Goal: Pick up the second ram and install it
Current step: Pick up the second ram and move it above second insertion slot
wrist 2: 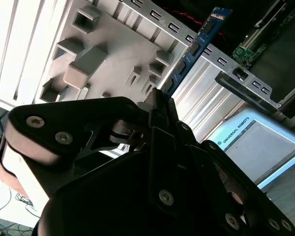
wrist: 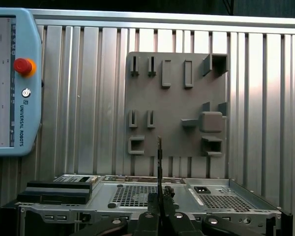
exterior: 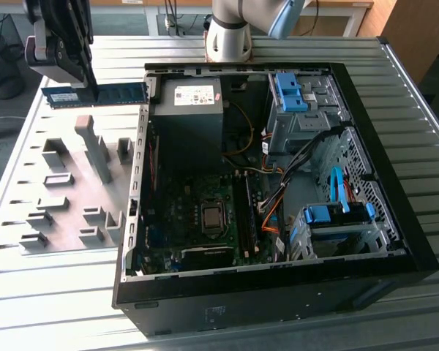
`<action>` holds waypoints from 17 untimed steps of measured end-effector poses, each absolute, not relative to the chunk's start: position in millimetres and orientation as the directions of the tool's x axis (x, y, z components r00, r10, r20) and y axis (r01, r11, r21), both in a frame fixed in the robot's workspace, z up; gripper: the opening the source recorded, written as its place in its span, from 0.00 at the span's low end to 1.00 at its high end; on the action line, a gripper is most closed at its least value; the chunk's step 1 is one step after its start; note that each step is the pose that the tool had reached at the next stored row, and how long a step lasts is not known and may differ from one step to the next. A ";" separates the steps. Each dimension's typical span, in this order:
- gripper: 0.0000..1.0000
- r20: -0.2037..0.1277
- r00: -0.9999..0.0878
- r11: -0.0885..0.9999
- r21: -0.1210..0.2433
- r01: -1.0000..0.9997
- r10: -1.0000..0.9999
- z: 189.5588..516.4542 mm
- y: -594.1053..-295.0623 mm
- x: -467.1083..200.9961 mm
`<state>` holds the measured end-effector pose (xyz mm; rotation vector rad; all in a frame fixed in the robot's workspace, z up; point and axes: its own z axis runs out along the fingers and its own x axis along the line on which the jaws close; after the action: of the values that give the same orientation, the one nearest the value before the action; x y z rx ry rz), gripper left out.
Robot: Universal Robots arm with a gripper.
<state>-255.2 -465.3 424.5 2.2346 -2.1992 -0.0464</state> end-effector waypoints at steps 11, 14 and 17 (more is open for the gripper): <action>0.14 -0.017 0.016 -0.016 0.025 -1.000 -1.000 424.6 -465.3 -241.0; 0.14 -0.017 0.016 -0.016 0.025 -1.000 -1.000 424.6 -465.3 -236.2; 0.14 -0.017 0.016 -0.016 0.025 -1.000 -1.000 424.6 -465.3 -232.3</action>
<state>-232.3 -465.3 424.6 2.2346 -2.1991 -0.0463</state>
